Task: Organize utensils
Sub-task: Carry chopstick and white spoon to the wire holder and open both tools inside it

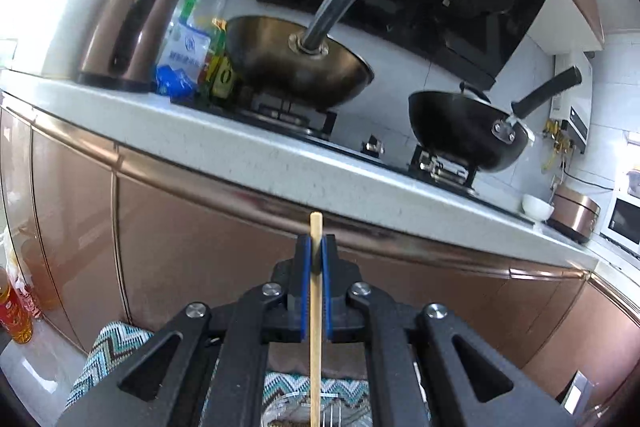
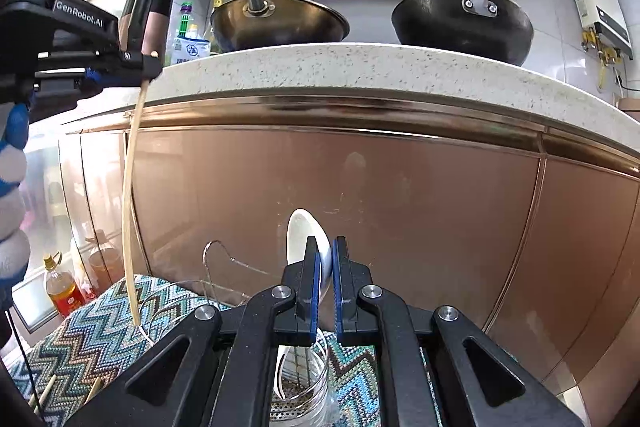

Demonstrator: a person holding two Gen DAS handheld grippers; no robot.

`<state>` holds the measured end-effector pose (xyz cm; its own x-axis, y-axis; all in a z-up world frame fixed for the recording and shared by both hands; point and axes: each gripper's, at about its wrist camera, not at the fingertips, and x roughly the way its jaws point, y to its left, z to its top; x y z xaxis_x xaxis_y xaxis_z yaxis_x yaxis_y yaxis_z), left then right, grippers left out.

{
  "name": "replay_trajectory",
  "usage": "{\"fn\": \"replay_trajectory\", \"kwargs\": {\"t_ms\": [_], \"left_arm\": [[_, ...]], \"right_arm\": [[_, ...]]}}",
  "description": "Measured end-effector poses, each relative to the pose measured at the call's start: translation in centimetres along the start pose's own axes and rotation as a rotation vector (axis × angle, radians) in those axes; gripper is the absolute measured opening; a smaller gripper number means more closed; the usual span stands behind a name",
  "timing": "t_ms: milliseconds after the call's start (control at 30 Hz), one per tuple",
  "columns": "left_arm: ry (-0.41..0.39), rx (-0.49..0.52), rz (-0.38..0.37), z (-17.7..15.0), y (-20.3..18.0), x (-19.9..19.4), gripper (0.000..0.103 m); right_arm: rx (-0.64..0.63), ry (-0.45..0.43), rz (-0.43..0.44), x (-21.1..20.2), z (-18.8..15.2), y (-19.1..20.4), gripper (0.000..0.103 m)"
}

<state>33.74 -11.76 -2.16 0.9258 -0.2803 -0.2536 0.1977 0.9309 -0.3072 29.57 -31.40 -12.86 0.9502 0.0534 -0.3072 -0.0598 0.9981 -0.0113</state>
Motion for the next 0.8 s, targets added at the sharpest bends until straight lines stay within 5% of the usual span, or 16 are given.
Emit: {"fn": "replay_trajectory", "kwargs": {"t_ms": [333,433,500,733,800], "left_arm": [[-0.084,0.056,0.095,-3.7,-0.3,2.6,0.006],[-0.062,0.076,0.104,-5.4,0.0,3.3,0.009],[-0.043,0.084,0.091,-5.9,0.2,3.5,0.022],[-0.054,0.136,0.058,-4.6,0.4,0.0,0.031],[-0.051,0.153,0.062,-3.6,0.5,-1.8,0.043]], "right_arm": [[-0.031,-0.008,-0.04,0.9,-1.5,0.4,0.008],[-0.025,-0.01,-0.042,0.6,-2.1,0.4,0.022],[-0.017,-0.029,-0.049,-0.1,-2.0,0.3,0.045],[-0.013,-0.068,-0.062,-3.0,0.0,0.0,0.048],[-0.011,-0.082,-0.064,-4.5,0.8,-0.1,0.048]]}}
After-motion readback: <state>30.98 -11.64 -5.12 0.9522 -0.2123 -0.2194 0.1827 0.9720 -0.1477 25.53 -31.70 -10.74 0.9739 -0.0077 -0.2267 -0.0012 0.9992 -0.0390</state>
